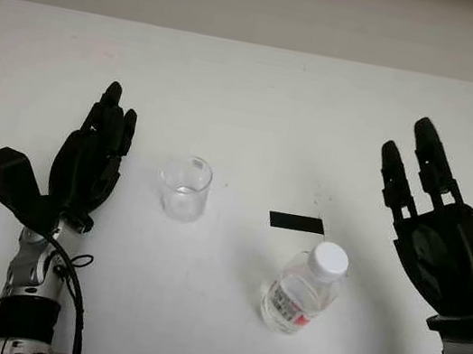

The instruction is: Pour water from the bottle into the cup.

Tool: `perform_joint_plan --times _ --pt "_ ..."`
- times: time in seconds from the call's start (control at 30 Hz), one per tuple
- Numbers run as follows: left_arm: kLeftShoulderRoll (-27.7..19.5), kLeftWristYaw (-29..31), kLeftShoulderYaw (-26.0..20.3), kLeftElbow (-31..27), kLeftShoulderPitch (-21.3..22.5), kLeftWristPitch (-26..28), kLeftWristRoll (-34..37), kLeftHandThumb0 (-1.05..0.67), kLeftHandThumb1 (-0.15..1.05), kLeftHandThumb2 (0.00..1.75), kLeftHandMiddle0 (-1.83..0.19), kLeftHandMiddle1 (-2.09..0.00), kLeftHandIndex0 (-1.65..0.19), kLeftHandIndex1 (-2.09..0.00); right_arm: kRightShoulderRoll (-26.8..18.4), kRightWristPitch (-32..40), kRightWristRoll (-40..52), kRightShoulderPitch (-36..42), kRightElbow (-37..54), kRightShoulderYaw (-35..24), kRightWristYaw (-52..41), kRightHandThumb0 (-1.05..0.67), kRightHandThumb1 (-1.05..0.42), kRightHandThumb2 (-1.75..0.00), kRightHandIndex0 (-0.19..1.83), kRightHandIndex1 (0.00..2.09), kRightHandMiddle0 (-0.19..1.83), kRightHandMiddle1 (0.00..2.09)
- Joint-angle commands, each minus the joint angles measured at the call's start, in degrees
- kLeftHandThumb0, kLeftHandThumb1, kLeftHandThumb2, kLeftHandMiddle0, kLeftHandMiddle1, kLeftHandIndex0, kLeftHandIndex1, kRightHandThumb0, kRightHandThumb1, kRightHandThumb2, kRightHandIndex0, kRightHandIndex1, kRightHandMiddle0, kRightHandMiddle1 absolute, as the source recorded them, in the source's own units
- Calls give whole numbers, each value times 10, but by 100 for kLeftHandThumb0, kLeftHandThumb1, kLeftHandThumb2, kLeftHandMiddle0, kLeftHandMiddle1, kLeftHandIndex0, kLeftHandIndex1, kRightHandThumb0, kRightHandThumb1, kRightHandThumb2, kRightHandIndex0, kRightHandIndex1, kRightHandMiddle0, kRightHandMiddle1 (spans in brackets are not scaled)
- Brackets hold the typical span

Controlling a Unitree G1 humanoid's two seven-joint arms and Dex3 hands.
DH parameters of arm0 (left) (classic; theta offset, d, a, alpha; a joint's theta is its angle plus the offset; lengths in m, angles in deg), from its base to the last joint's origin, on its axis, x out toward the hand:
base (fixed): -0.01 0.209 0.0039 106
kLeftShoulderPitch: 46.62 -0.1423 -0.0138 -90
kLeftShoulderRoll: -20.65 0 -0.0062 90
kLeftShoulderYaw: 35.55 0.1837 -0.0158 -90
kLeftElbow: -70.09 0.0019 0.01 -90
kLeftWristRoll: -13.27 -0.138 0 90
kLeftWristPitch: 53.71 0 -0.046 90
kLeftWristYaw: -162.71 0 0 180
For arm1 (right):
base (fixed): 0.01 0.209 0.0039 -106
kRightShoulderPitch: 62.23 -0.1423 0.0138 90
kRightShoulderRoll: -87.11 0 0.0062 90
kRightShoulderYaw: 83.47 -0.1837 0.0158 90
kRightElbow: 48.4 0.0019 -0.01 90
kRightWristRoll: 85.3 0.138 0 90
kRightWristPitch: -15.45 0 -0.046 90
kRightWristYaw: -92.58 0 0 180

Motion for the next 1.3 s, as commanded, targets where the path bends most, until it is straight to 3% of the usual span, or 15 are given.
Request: perform_joint_plan --times 0.0,0.3,0.73,1.27 --pt "-5 1 -2 -7 2 0 1 -71 105 39 8 -5 7 -5 -13 13 4 13 25 5 -12 -93 -89 -5 -19 0 -19 0" --pt "-3 -4 -2 -10 -3 -1 -1 -70 105 39 8 -5 6 -6 -5 -2 -42 45 47 40 -28 -99 -89 -5 -19 0 -19 0" --pt "-5 -1 -6 -6 2 3 6 -70 105 37 8 -5 7 -5 0 -87 -160 73 87 79 11 -99 -92 -6 -19 0 -19 0" --pt "-5 -5 -6 -14 -2 6 3 -71 105 38 8 -5 6 -6 -1 -99 -168 84 106 90 27 -95 -93 -6 -19 0 -19 0"
